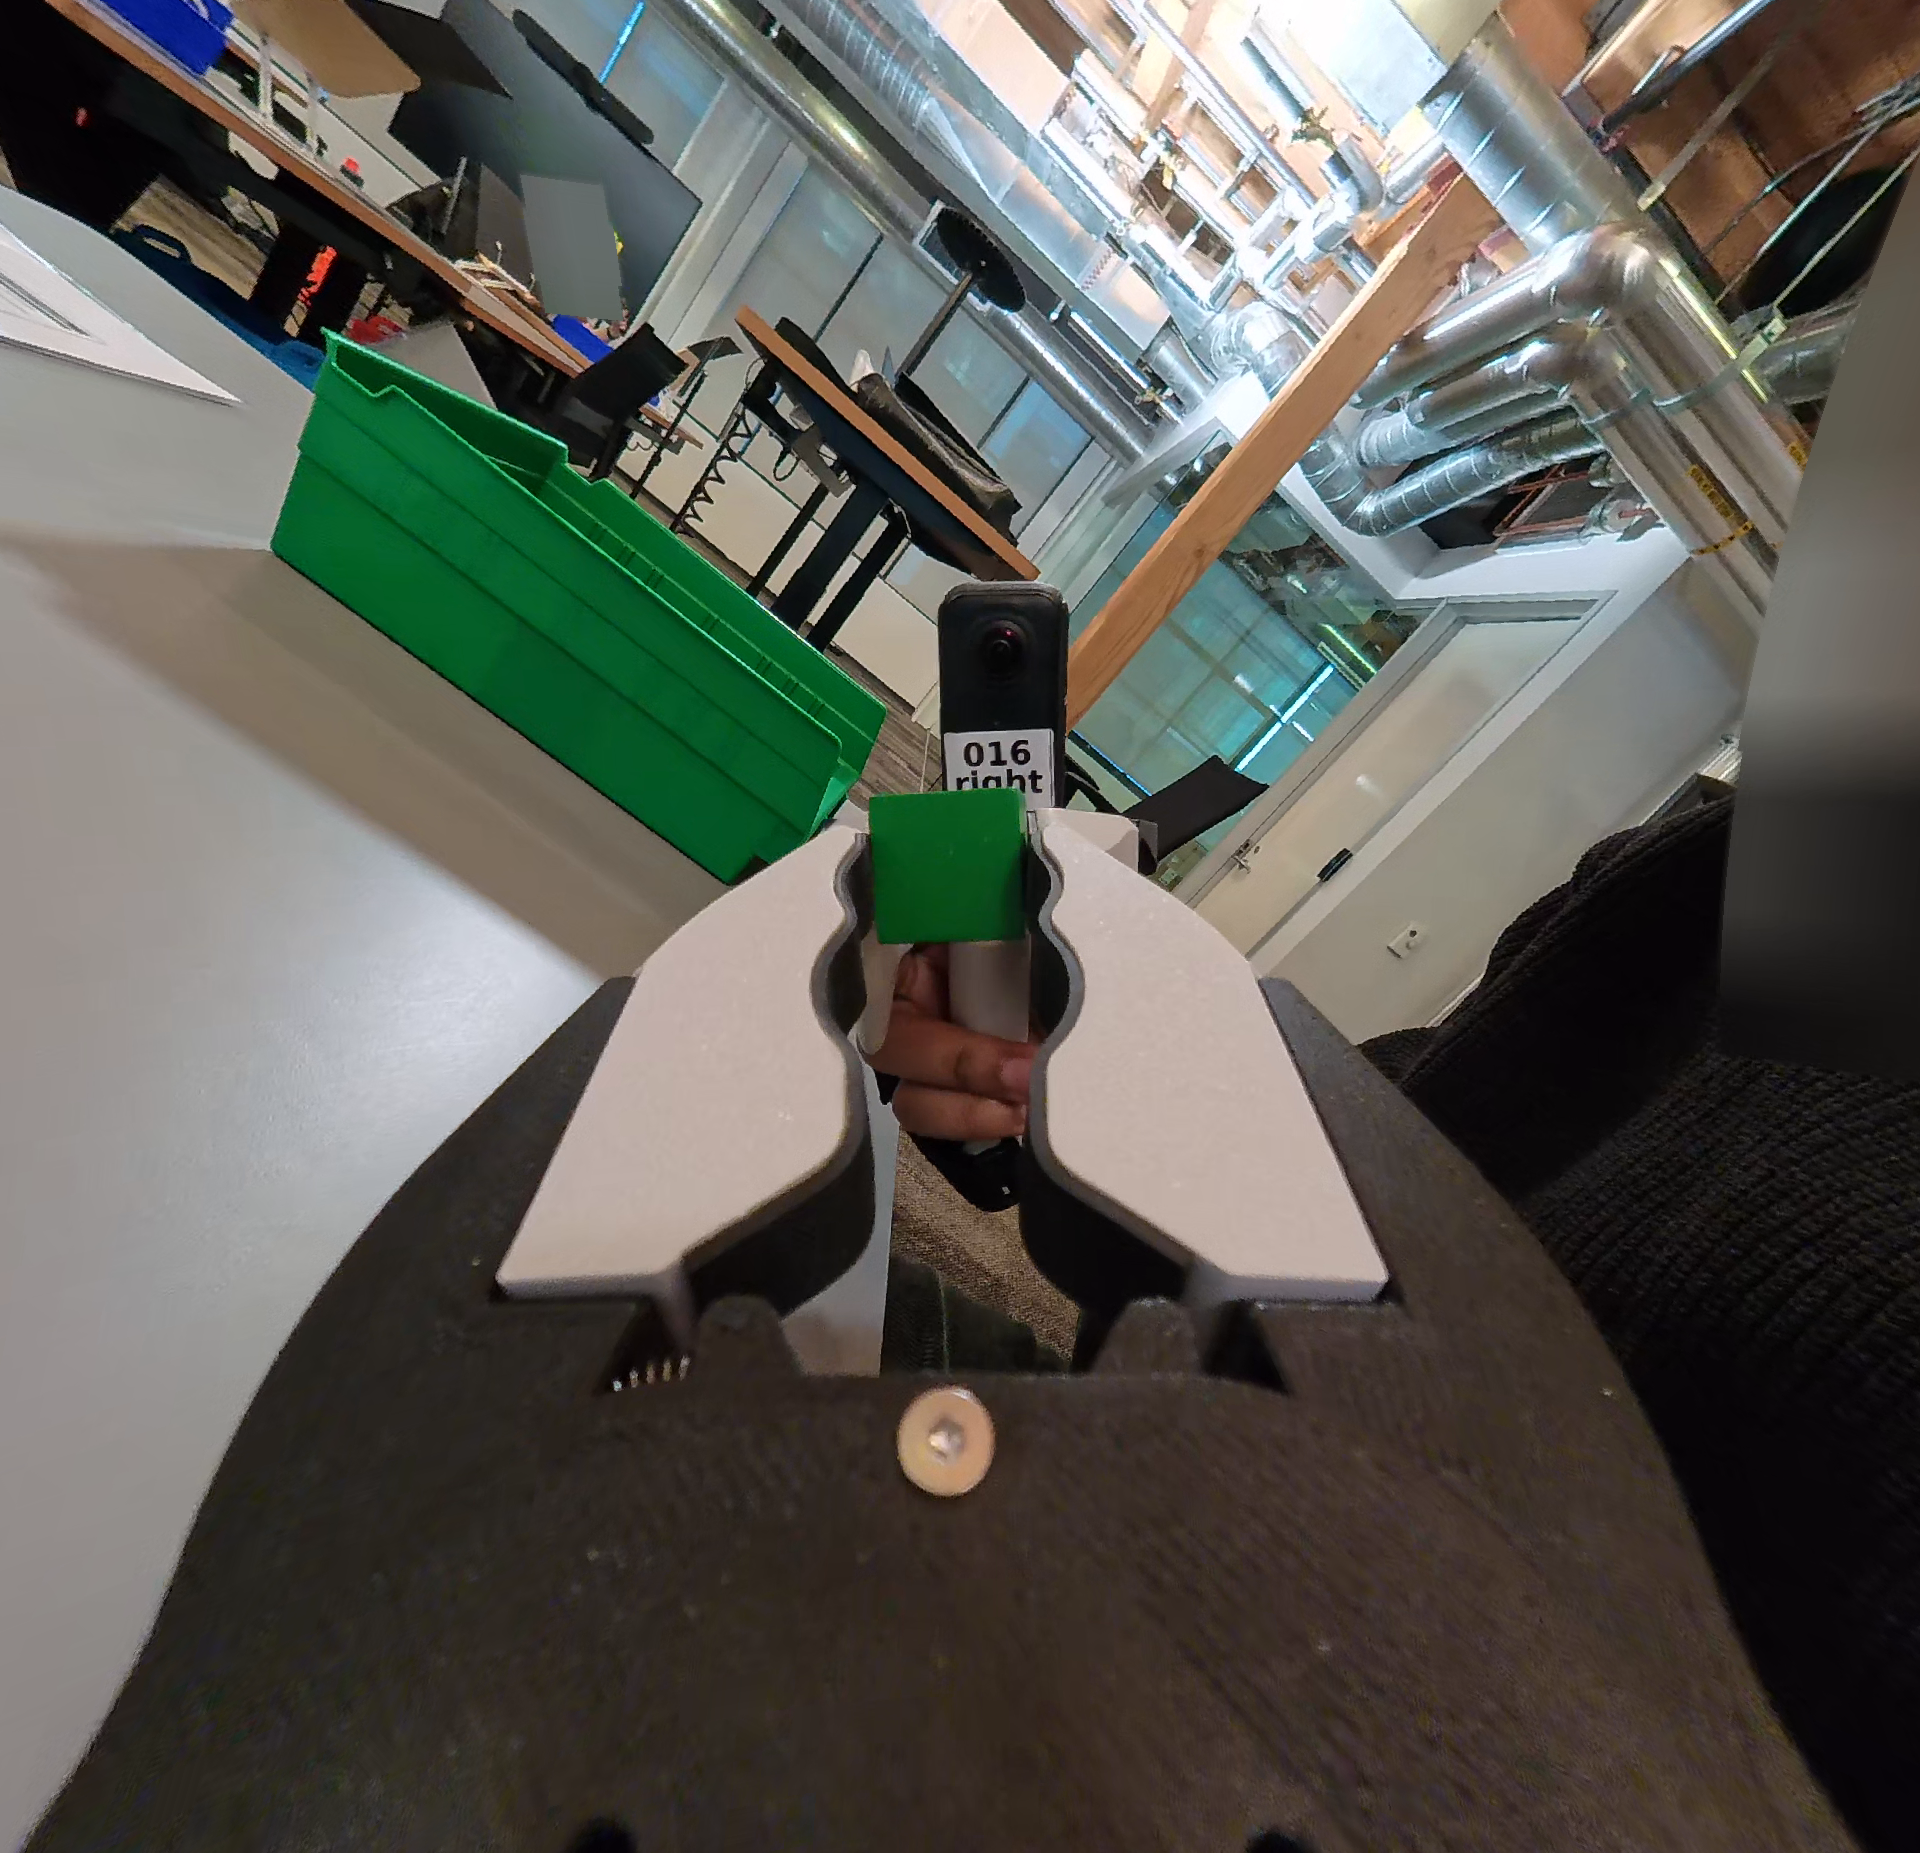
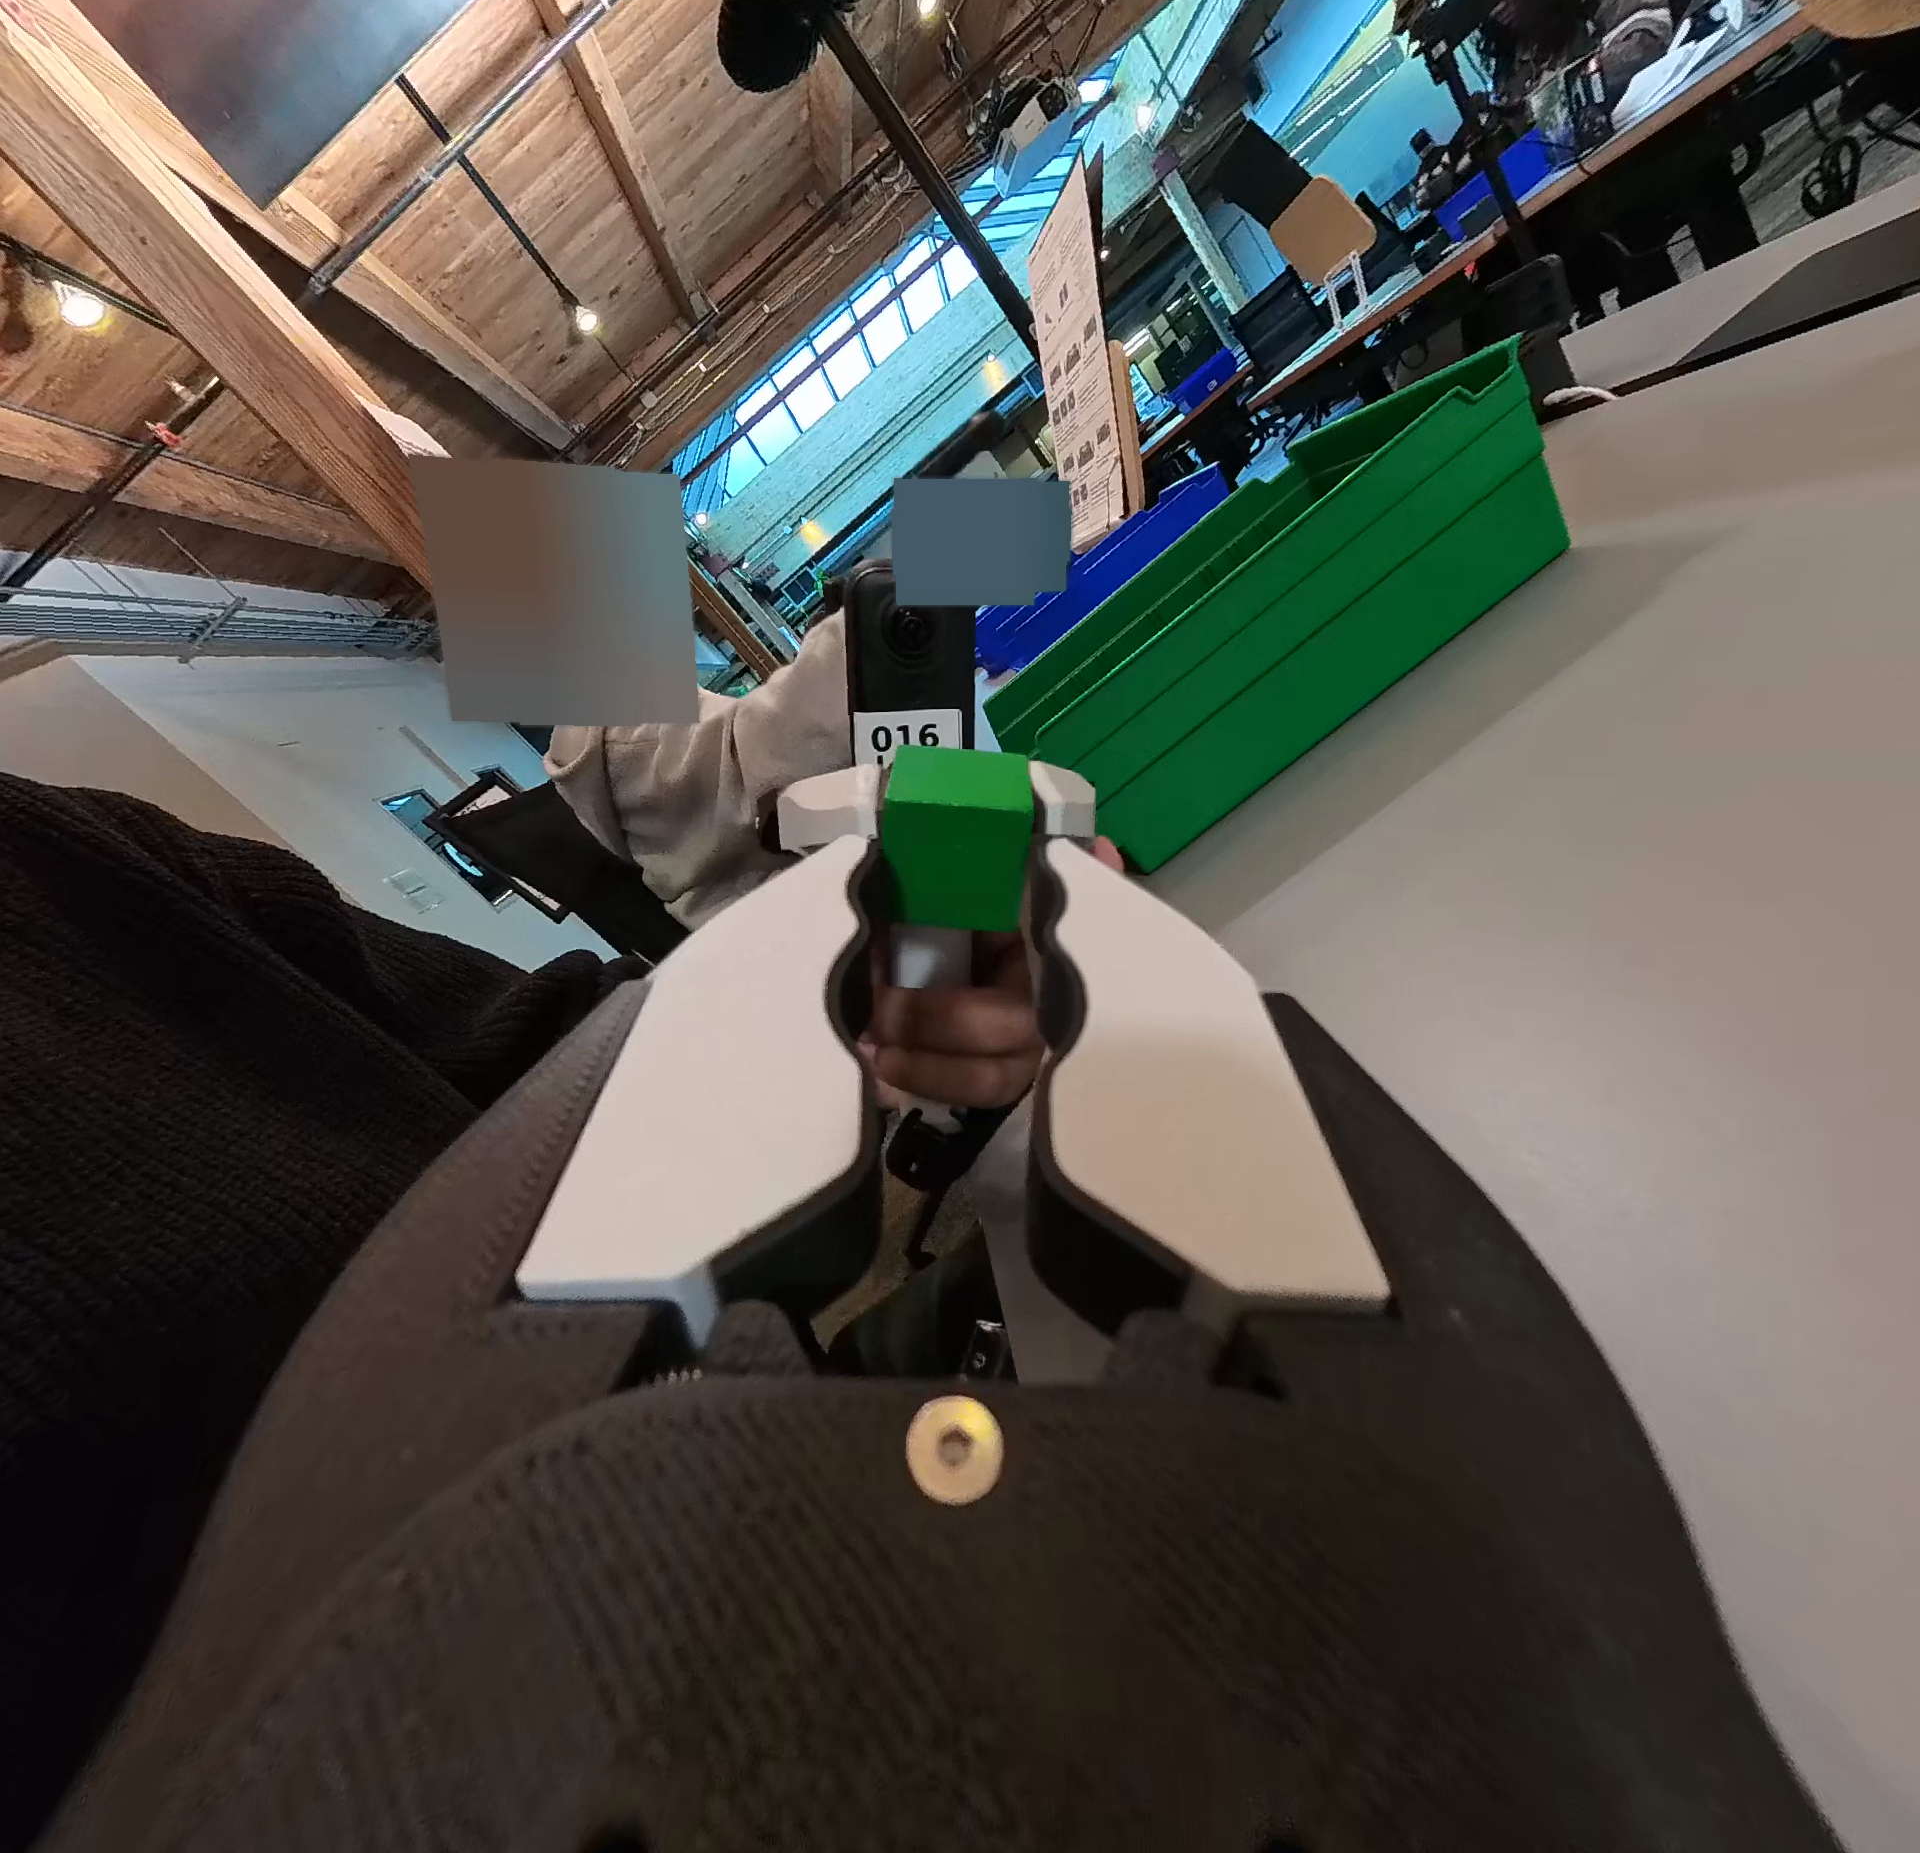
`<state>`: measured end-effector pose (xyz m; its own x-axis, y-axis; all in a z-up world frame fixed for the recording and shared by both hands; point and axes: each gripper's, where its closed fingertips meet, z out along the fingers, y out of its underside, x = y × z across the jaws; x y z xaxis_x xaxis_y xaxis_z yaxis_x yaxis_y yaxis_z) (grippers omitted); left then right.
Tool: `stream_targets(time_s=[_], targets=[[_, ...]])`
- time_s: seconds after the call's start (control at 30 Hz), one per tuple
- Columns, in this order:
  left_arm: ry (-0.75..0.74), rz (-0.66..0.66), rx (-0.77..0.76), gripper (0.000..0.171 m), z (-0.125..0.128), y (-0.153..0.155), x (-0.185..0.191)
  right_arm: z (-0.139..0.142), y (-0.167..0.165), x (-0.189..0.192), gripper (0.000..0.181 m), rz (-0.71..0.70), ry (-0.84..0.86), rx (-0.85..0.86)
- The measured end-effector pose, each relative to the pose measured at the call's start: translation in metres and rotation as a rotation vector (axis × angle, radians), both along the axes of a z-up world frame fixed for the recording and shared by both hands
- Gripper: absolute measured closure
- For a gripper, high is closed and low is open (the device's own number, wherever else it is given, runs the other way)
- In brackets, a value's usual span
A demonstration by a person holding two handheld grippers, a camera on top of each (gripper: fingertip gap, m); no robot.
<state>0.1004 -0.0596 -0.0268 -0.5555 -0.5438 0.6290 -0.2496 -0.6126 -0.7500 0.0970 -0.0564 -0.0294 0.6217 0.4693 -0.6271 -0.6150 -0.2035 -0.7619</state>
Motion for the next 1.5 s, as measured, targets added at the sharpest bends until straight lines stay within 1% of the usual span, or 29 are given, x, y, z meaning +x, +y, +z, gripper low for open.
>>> stream_targets(time_s=[0.3, 0.37, 0.47, 0.6, 0.77, 0.9, 1.1, 1.2, 1.33, 1.5], targets=[[0.011, -0.026, -0.009, 0.144, -0.0012, -0.0016, -0.0004, 0.0, -0.0014, -0.0002, 0.155, -0.004, -0.039, 0.0], [0.025, -0.063, -0.021, 0.14, -0.0022, -0.0038, -0.0015, -0.0006, -0.0018, 0.0007, 0.155, -0.003, -0.038, -0.005], [0.052, -0.108, -0.03, 0.133, -0.0047, -0.006, -0.0026, 0.0, -0.003, 0.003, 0.155, 0.003, -0.015, -0.006], [0.061, -0.101, -0.009, 0.133, -0.0075, -0.0055, -0.0018, 0.001, -0.005, 0.0034, 0.155, 0.035, 0.041, -0.01], [0.065, -0.107, -0.017, 0.136, -0.0076, -0.0032, -0.0022, -0.0028, -0.0054, 0.0019, 0.155, 0.052, 0.033, -0.03], [0.06, -0.113, -0.019, 0.145, -0.0072, -0.0024, -0.003, -0.0044, -0.0052, 0.0016, 0.155, 0.051, 0.024, -0.037], [0.051, -0.136, -0.024, 0.146, -0.0058, -0.0029, -0.0048, -0.0031, -0.0056, 0.0006, 0.155, 0.057, 0.03, -0.025], [0.039, -0.127, -0.008, 0.146, -0.0043, -0.0025, -0.0051, -0.0021, -0.0054, -0.0001, 0.155, 0.061, 0.043, -0.013], [0.025, -0.101, 0.024, 0.146, -0.0025, -0.0018, -0.005, -0.0021, -0.0037, 0.0059, 0.142, 0.017, 0.047, -0.013], [0.028, -0.074, 0.013, 0.146, -0.0027, 0.003, -0.0032, -0.001, -0.004, 0.0073, 0.143, 0.017, 0.067, -0.007]])
